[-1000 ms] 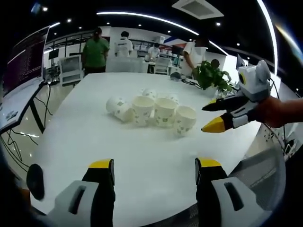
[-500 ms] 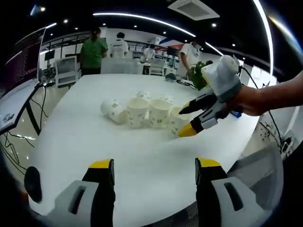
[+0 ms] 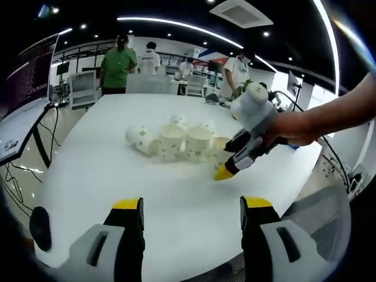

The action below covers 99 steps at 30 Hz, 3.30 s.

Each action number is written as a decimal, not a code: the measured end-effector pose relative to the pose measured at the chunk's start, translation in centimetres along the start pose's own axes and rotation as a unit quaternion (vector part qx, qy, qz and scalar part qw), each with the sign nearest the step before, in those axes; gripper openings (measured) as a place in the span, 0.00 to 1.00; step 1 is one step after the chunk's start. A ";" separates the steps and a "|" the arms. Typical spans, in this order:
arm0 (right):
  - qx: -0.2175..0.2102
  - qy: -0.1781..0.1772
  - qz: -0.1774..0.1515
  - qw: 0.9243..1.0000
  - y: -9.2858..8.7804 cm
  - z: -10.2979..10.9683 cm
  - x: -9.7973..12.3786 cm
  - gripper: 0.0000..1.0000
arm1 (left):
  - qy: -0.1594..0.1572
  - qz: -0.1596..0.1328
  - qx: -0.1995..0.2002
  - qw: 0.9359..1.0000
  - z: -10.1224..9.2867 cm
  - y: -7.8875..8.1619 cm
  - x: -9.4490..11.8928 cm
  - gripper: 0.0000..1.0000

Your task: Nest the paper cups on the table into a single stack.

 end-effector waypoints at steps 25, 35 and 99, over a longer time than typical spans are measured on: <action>0.056 0.011 0.017 0.998 0.3 0.7 1.3 0.00 | -0.006 0.010 -0.022 1.000 0.1 -0.5 -0.4 0.65; 0.087 0.017 0.005 0.996 1.6 0.9 3.5 0.00 | -0.009 0.015 -0.029 0.999 -0.1 -0.7 -0.3 0.65; 0.116 0.018 -0.012 0.993 8.9 -3.7 2.1 0.00 | -0.012 0.015 -0.017 1.000 -0.3 -0.6 -0.3 0.65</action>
Point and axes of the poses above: the point that each gripper's makers call its tool centre point, and the gripper's own axes: x roughly backward along the fingers, z roughly to its left, y roughly out of its top, the point moved 1 cm from there along x, roughly backward along the fingers, and after that the axes turned 15 degrees about -z, right-handed, at the moved point
